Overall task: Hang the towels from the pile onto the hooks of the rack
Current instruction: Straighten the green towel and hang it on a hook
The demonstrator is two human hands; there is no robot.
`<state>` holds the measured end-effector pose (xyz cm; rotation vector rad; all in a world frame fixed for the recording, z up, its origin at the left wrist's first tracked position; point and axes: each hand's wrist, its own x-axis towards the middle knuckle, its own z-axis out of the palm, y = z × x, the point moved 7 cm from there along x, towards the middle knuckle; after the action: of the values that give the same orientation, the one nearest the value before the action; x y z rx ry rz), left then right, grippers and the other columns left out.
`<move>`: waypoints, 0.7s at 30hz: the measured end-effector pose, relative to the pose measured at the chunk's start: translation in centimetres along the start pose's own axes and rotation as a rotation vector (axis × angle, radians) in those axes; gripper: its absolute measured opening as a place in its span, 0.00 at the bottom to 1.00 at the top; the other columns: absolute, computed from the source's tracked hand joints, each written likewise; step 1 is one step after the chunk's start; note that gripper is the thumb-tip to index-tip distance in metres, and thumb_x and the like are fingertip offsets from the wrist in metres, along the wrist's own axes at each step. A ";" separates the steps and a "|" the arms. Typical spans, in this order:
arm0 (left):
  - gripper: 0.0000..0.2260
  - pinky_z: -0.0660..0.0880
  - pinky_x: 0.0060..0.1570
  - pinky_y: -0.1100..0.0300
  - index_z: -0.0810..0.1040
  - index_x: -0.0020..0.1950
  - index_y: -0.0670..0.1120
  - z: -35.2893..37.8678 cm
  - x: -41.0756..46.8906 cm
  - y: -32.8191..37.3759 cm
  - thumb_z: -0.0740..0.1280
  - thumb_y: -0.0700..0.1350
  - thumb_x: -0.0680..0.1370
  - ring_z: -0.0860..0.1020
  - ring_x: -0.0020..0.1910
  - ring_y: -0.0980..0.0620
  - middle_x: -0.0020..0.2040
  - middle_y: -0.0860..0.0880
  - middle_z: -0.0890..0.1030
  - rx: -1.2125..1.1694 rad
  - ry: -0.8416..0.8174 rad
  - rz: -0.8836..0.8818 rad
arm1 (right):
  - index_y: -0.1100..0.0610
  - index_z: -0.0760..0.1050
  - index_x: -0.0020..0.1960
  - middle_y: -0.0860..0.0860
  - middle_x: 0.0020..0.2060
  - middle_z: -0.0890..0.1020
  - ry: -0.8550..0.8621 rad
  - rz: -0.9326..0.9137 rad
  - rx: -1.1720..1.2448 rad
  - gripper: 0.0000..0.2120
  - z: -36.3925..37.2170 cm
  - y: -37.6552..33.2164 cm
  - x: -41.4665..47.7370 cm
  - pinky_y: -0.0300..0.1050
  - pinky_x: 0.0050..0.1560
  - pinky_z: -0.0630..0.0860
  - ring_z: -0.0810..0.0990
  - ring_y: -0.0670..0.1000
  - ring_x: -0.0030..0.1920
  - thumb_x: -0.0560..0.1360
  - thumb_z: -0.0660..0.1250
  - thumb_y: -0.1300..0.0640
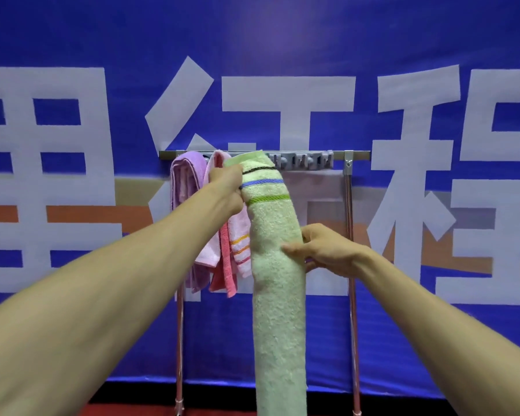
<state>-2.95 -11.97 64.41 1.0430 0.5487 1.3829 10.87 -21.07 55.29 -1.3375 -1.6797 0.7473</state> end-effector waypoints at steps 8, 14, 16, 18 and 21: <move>0.11 0.80 0.27 0.58 0.74 0.48 0.43 -4.3 -2.9 -5.7 0.52 0.34 0.78 0.81 0.26 0.52 0.31 0.47 0.81 -0.024 -0.170 -0.240 | 0.66 0.79 0.51 0.59 0.46 0.84 0.342 -0.026 0.413 0.10 -1.3 -2.0 -0.6 0.45 0.42 0.81 0.83 0.53 0.41 0.78 0.66 0.58; 0.17 0.79 0.41 0.55 0.77 0.49 0.44 -6.9 -6.8 -10.9 0.54 0.54 0.82 0.81 0.39 0.49 0.40 0.45 0.82 0.192 -0.410 -0.353 | 0.67 0.77 0.57 0.59 0.51 0.82 0.448 0.085 0.642 0.13 -1.3 -2.9 0.0 0.50 0.51 0.78 0.81 0.57 0.49 0.75 0.68 0.63; 0.17 0.77 0.39 0.59 0.76 0.49 0.45 -6.7 -7.8 -11.4 0.55 0.57 0.81 0.80 0.35 0.52 0.38 0.47 0.81 0.166 -0.432 -0.278 | 0.69 0.75 0.60 0.59 0.50 0.81 0.448 0.095 0.667 0.16 -1.0 -2.9 0.2 0.45 0.44 0.72 0.78 0.57 0.50 0.73 0.67 0.68; 0.14 0.75 0.34 0.64 0.77 0.48 0.47 -6.9 -8.6 -11.9 0.58 0.55 0.81 0.78 0.31 0.56 0.36 0.49 0.80 0.182 -0.421 -0.164 | 0.67 0.76 0.58 0.59 0.48 0.81 0.467 0.099 0.685 0.13 -0.9 -2.9 0.2 0.46 0.41 0.74 0.79 0.56 0.46 0.73 0.65 0.71; 0.07 0.75 0.39 0.66 0.78 0.49 0.46 -7.5 -9.6 -13.5 0.63 0.47 0.80 0.79 0.39 0.57 0.44 0.49 0.82 0.352 -0.436 -0.034 | 0.62 0.77 0.52 0.58 0.49 0.81 0.485 0.083 0.769 0.10 -0.8 -2.9 -0.1 0.52 0.43 0.79 0.80 0.55 0.44 0.75 0.63 0.72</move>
<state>-3.83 -17.35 47.07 1.5631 0.4879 1.0022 10.21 -21.89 58.08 -0.9278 -0.8197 0.9025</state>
